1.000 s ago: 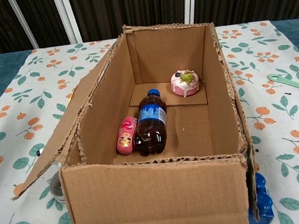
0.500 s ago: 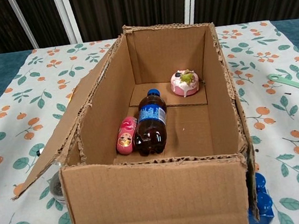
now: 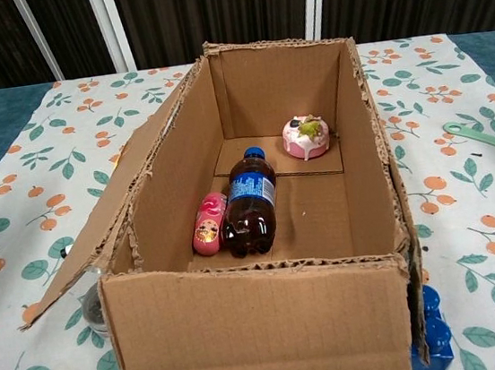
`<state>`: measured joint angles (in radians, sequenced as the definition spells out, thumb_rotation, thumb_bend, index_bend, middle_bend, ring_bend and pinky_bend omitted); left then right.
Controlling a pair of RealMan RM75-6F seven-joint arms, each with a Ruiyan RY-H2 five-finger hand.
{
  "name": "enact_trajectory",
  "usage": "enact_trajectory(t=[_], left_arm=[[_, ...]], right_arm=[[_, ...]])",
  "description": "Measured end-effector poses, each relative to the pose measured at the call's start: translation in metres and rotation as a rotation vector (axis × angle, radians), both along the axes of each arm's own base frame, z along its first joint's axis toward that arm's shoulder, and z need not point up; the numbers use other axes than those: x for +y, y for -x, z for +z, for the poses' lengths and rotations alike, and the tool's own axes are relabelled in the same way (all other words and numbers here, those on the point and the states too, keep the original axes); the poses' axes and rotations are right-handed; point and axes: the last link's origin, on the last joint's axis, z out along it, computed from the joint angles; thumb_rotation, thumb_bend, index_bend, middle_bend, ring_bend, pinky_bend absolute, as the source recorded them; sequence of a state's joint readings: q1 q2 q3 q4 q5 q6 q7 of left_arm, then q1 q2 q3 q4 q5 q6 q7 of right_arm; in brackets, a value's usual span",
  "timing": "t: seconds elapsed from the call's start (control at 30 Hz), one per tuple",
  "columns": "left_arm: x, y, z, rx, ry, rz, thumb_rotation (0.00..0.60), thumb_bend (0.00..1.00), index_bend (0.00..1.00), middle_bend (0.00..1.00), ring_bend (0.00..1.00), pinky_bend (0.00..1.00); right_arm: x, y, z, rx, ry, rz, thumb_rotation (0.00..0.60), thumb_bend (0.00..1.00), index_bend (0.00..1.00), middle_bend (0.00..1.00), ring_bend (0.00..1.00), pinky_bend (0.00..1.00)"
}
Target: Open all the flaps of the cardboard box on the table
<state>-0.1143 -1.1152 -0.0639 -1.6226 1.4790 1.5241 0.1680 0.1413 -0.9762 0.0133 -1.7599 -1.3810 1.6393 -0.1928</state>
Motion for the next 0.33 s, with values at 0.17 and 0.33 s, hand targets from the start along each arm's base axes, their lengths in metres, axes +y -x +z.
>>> enact_trajectory(t=[0.17, 0.33], left_arm=[[0.002, 0.002, 0.002, 0.000, 0.011, -0.019, 0.600, 0.50, 0.16, 0.08, 0.12, 0.05], [0.005, 0.003, 0.004, -0.007, 0.009, -0.045, 0.600, 0.50, 0.16, 0.08, 0.12, 0.05]], right_arm=[[0.021, 0.000, -0.011, -0.006, -0.024, 0.022, 0.600, 0.14, 0.00, 0.00, 0.06, 0.20], [0.030, -0.006, -0.024, 0.019, -0.066, 0.063, 0.600, 0.14, 0.00, 0.00, 0.06, 0.20]])
